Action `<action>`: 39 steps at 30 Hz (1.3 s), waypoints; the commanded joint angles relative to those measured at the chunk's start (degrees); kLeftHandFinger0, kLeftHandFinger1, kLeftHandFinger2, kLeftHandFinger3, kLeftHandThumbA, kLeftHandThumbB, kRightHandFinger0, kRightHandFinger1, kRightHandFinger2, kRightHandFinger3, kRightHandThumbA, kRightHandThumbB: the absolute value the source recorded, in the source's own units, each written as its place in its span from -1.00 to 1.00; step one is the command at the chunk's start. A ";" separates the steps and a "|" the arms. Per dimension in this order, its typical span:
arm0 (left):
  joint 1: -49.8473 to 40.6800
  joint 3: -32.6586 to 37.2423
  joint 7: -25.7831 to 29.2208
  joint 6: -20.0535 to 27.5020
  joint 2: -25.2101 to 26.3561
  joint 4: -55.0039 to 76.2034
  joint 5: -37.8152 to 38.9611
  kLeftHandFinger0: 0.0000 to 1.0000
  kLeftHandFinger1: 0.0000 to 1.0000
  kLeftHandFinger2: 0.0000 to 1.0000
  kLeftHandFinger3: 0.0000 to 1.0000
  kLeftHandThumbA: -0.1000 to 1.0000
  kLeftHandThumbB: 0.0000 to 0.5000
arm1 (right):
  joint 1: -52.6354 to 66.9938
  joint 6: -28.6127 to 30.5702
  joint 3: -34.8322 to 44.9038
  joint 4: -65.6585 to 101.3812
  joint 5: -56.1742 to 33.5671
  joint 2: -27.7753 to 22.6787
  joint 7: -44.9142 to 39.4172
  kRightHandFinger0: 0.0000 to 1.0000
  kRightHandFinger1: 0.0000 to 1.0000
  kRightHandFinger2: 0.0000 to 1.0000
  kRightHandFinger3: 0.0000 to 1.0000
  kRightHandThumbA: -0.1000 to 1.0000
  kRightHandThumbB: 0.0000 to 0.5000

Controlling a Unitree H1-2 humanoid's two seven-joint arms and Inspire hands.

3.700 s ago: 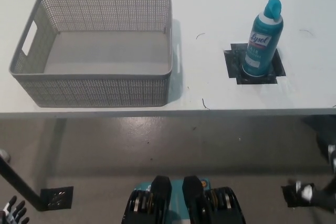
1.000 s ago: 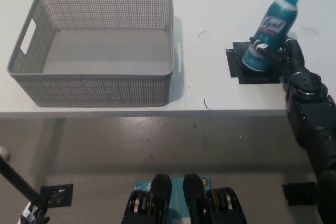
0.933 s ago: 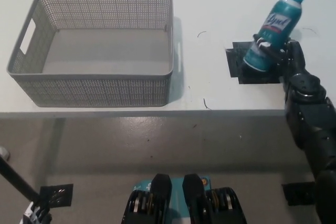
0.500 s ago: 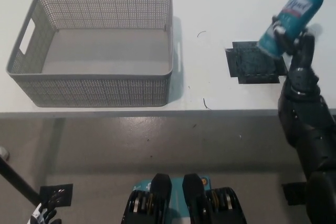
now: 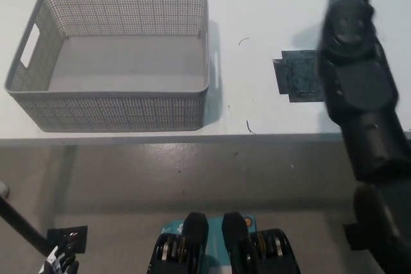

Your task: Use the right hand to pick up an air purifying spray and put it inside a container

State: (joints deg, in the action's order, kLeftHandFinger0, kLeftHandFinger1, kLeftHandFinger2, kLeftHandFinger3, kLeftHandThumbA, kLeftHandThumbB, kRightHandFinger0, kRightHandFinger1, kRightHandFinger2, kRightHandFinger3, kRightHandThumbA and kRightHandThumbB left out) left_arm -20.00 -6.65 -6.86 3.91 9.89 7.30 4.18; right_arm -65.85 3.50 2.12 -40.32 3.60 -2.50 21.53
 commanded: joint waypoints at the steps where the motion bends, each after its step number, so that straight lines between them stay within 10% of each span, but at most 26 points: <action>1: -0.23 0.29 -0.25 -0.88 1.35 1.54 -0.99 1.00 1.00 1.00 1.00 0.52 0.16 | -5.24 1.08 -2.31 2.77 1.45 2.15 -2.60 -0.38 -0.36 -0.22 -0.21 -1.00 0.77; 9: 1.00 1.38 -0.28 -0.48 1.26 1.01 -1.92 1.00 1.00 1.00 1.00 0.61 0.37 | -8.25 0.04 -5.29 -4.07 1.93 8.49 -2.56 -0.48 -0.40 -0.18 -0.21 -1.00 0.79; 21: 1.24 3.35 0.69 -3.48 0.48 4.36 -4.29 1.00 1.00 1.00 1.00 0.64 0.08 | -7.63 1.84 -8.08 -20.31 3.14 14.29 -2.10 -0.28 -0.27 -0.09 -0.10 -1.00 0.68; 23: 1.37 3.33 0.60 -3.44 0.23 4.39 -3.37 1.00 1.00 1.00 1.00 0.57 0.11 | -6.68 1.90 -8.85 -22.71 3.37 13.75 -4.32 0.03 0.09 0.21 0.28 -1.00 0.69; 24: 1.33 3.30 0.53 -3.19 0.18 4.37 -3.06 1.00 1.00 1.00 1.00 0.55 0.13 | -6.41 -0.18 -9.28 -22.93 2.80 13.33 -8.28 -0.01 0.25 1.00 1.00 -0.49 0.98; 25: 1.39 3.10 0.46 -3.49 0.24 4.59 -2.67 1.00 1.00 1.00 1.00 0.54 0.18 | -5.93 -1.89 -10.16 -23.01 2.72 12.72 -11.90 0.28 1.00 1.00 1.00 0.05 1.00; 28: 1.88 2.90 0.33 -3.46 0.51 4.68 -2.50 1.00 1.00 1.00 1.00 0.53 0.17 | -5.31 -0.26 -10.60 -23.63 2.59 12.01 -13.49 1.00 1.00 1.00 1.00 0.14 1.00; 39: 1.51 2.61 0.42 -4.09 0.75 4.72 -2.79 1.00 1.00 1.00 1.00 0.59 0.22 | -3.16 -0.56 -9.81 -22.78 2.31 11.32 -14.41 1.00 1.00 1.00 1.00 0.23 1.00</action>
State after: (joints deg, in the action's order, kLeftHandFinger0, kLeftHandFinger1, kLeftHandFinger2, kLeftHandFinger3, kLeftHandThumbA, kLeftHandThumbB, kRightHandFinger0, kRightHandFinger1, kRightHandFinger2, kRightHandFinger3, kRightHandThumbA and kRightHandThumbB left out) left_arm -17.93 -3.60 -6.80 -0.05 10.14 10.39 1.57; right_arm -67.46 2.14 -7.71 -64.78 5.71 9.24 9.30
